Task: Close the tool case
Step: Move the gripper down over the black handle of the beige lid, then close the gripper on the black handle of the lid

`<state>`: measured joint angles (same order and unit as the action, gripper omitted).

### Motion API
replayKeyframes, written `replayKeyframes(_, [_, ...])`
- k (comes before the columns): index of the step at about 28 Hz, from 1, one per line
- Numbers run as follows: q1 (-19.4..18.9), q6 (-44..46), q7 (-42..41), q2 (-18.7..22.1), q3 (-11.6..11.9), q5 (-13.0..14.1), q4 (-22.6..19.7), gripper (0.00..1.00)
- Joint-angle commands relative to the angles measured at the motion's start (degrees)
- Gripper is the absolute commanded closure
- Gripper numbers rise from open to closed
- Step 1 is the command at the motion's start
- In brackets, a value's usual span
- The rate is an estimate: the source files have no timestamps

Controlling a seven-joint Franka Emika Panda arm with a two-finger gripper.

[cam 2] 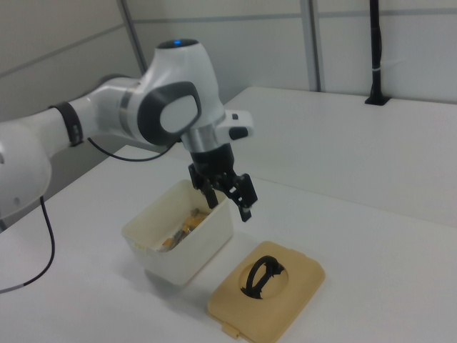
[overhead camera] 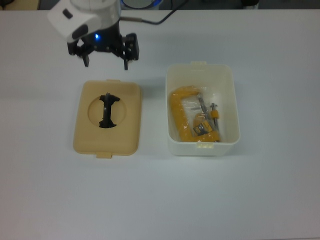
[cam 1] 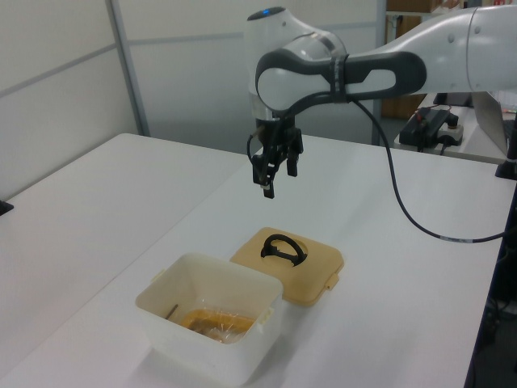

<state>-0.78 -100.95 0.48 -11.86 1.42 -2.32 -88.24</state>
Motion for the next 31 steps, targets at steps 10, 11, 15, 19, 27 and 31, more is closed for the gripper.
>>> replayKeyframes(10, [2.19, -12.34, 0.4, -2.9, 0.07, -3.04, -8.17, 0.0])
replayKeyframes(11, [2.28, -13.04, 0.31, -2.9, 0.07, -3.13, -8.78, 0.0])
replayKeyframes(15, [2.37, -15.33, 0.31, -2.82, 0.07, -4.0, -11.6, 0.0])
replayKeyframes(19, [2.28, -16.91, 0.4, -2.2, -0.1, -4.62, -14.06, 0.0])
replayKeyframes(27, [2.37, -20.95, 0.92, -2.37, -0.8, -5.58, -16.79, 0.0])
replayKeyframes(31, [2.45, -23.15, 2.85, -2.55, -1.33, -8.04, -18.46, 0.0])
